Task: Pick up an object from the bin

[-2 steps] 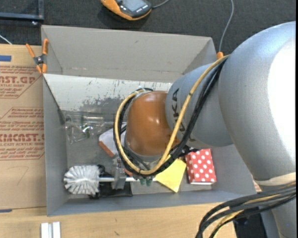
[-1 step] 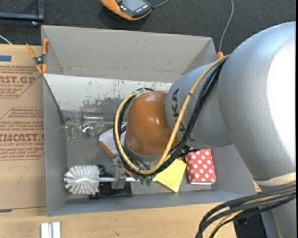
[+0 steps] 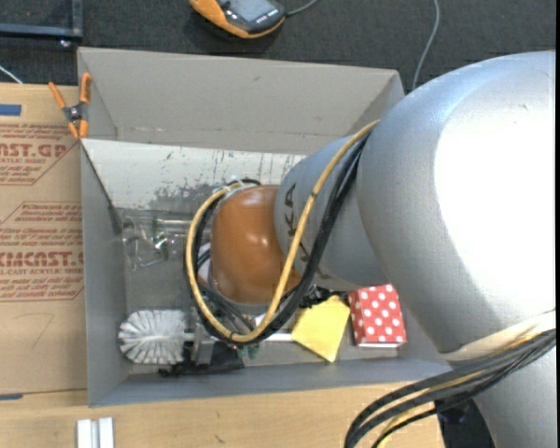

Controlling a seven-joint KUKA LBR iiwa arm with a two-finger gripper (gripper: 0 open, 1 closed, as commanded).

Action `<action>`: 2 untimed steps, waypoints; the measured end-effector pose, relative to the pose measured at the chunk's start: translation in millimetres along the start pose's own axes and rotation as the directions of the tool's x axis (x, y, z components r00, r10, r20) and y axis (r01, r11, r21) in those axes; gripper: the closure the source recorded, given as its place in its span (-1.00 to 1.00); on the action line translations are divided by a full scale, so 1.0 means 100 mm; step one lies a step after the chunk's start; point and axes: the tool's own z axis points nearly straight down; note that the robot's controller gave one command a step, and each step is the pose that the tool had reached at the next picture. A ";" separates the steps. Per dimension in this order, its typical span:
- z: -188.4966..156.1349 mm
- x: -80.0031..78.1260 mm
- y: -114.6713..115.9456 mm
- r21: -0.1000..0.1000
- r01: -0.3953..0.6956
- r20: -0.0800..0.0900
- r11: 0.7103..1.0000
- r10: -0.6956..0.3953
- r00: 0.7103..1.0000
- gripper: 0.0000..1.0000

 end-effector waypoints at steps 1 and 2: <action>-0.07 0.00 -0.56 0.002 -0.017 0.001 1.000 0.017 1.000 1.00; -1.66 -0.34 -0.03 -0.001 -0.118 0.001 0.993 0.118 0.993 1.00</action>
Offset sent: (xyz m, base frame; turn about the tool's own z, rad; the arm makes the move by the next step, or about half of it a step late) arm 0.0347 -0.0042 0.1671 0.1209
